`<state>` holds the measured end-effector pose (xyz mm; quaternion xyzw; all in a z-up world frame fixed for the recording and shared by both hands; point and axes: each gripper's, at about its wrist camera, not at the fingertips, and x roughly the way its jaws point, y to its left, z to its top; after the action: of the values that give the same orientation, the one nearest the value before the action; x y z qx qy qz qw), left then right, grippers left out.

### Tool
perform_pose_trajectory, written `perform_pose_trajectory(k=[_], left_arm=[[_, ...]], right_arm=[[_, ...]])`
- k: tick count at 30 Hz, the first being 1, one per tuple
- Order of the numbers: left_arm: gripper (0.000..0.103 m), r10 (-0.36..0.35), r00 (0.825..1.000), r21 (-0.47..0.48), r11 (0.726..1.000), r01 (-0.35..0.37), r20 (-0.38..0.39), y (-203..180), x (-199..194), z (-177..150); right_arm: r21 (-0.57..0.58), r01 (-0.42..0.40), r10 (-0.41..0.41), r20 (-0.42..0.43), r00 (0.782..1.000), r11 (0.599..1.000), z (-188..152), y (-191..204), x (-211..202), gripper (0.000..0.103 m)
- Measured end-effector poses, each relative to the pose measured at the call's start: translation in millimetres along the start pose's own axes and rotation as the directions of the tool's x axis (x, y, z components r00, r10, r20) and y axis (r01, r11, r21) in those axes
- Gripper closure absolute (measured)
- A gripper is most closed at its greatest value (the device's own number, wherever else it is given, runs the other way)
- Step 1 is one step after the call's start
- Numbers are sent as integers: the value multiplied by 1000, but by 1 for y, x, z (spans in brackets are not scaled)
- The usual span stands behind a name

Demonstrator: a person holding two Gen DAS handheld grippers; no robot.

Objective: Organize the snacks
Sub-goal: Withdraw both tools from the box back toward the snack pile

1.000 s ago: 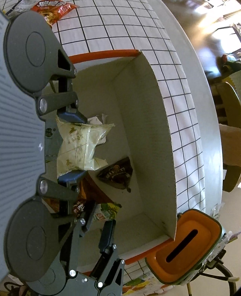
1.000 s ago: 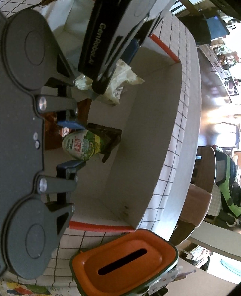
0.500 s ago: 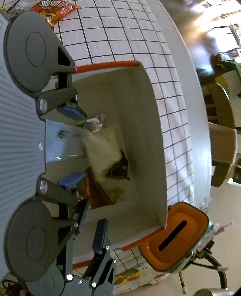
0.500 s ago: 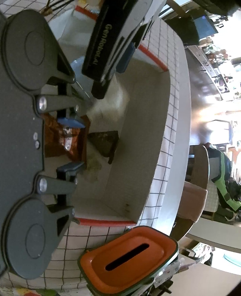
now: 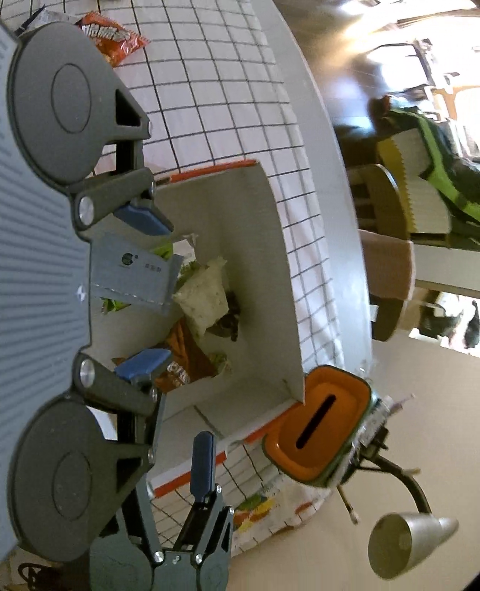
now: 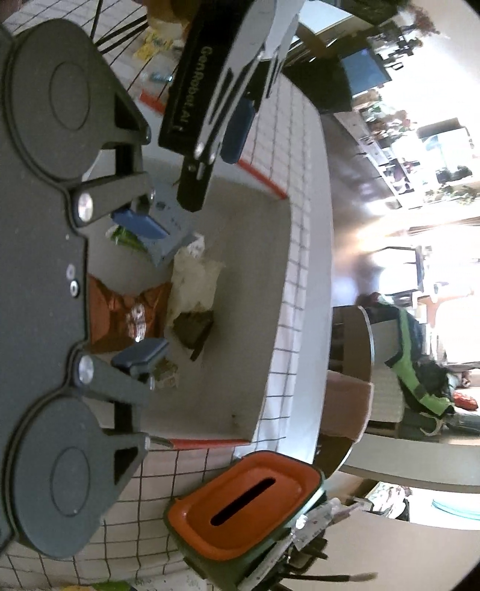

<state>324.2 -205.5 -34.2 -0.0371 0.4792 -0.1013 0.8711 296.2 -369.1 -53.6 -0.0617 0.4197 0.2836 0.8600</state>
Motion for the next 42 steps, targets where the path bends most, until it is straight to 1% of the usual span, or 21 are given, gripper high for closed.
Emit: perform_pose_trajectory(k=[5,7,10,12,18,21,25,32,38,42], left_arm=[[30,-5,997,23,1000,3,72,4,-31,-15],[30,-6,995,31,1000,3,98,8,-43,-23],[27,-5,991,45,999,-1,134,13,-60,-35],[24,-5,988,50,999,-3,157,19,-73,-44],[22,9,979,40,999,-17,204,41,-103,-75],[20,17,976,19,1000,-21,215,56,-114,-87],[18,31,973,-3,999,-32,228,79,-128,-107],[12,59,965,-9,998,-58,254,120,-149,-146],[12,43,977,-6,999,-43,209,162,-153,-174],[12,69,982,-12,998,-67,178,184,-151,-191]], right_arm=[[25,-36,35,41,999,999,-3,12,-16,39],[26,-50,48,58,997,998,-4,19,-22,31],[21,-55,53,87,995,998,-7,32,-29,22],[20,-65,62,100,993,998,-11,42,-34,19],[12,-111,109,135,985,994,-17,70,-40,12],[12,-149,146,159,977,989,-20,82,-42,7],[10,-184,180,168,969,983,-25,104,-38,2],[16,-213,207,177,962,977,-30,136,-26,0],[-21,-196,197,142,970,980,-34,172,-10,0],[-60,-172,178,121,976,983,-34,194,6,0]])
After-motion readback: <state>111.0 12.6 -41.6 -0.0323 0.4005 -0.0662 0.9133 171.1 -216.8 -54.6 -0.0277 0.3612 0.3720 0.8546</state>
